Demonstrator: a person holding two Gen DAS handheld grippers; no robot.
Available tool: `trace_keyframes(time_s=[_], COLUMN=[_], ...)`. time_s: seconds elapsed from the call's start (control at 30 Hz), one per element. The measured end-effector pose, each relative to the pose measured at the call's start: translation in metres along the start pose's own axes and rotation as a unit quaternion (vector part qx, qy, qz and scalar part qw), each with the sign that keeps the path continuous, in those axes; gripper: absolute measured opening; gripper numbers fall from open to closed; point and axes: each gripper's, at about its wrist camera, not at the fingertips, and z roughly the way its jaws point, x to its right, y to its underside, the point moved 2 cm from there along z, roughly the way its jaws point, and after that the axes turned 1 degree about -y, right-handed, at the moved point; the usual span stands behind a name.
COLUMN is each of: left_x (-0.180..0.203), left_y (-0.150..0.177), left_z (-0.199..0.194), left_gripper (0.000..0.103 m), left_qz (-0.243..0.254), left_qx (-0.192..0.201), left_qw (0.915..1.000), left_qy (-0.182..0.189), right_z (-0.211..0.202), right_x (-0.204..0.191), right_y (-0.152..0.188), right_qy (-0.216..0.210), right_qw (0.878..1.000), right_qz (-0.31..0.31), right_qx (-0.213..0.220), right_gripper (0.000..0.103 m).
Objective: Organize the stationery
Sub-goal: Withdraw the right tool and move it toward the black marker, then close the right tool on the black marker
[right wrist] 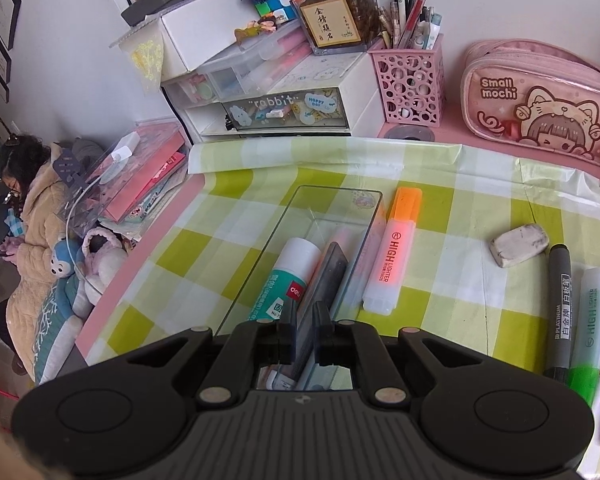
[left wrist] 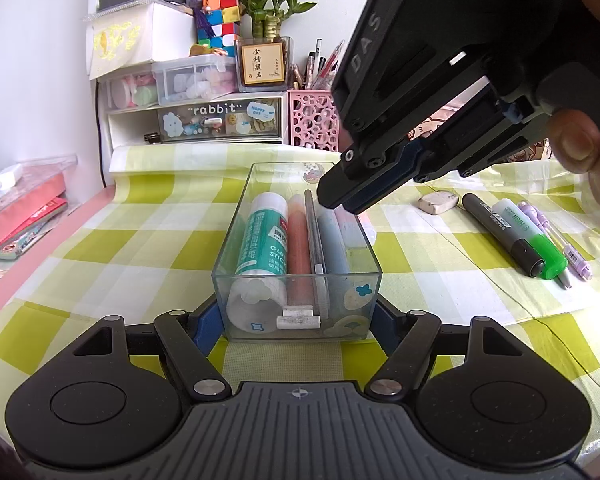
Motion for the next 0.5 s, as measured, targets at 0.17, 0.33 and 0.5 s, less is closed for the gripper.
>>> trace_keyframes(time_s=[0.17,0.33,0.5], left_x=[0.0,0.001,0.001], left_y=[0.0,0.001,0.001], left_z=[0.0,0.0,0.0], left_gripper=[0.072,0.072,0.072], left_qz=[-0.001,-0.001,-0.001], left_qx=[0.0,0.0,0.0], left_qw=[1.0,1.0,1.0], left_qy=[0.0,0.0,-0.001], right_z=[-0.02,-0.042,-0.062], right_x=[0.019,0.054,0.088], right_y=[0.002,0.006,0.019], right_qy=[-0.004,0.02,0.075], right_qw=[0.999,0.995,0.988], right_qz=[0.024,0.065,0.092], right_qx=[0.036,0.07,0.094], right_gripper=[0.002,0.006,0.011])
